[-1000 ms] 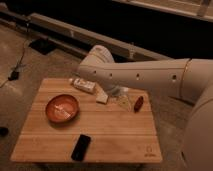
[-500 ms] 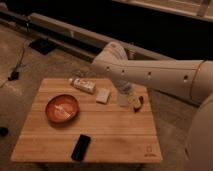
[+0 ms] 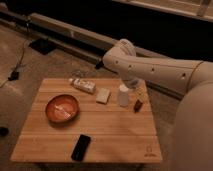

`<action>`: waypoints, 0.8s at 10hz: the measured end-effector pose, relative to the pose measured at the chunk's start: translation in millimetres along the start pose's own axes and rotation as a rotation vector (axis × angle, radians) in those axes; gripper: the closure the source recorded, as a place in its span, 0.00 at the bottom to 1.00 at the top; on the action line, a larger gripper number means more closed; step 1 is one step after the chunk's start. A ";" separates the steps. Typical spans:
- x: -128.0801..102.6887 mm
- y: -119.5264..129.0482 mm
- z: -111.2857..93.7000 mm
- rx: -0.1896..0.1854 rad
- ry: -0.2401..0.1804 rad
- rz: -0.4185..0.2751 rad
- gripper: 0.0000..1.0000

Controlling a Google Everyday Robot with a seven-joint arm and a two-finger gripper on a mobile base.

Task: Move the arm in a circular motion

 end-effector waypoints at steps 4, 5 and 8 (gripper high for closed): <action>-41.5 -46.6 -1.3 0.048 -0.038 -0.094 0.35; -61.0 -55.2 -5.6 0.059 -0.046 -0.130 0.35; -127.4 -73.7 -21.6 0.092 -0.073 -0.263 0.35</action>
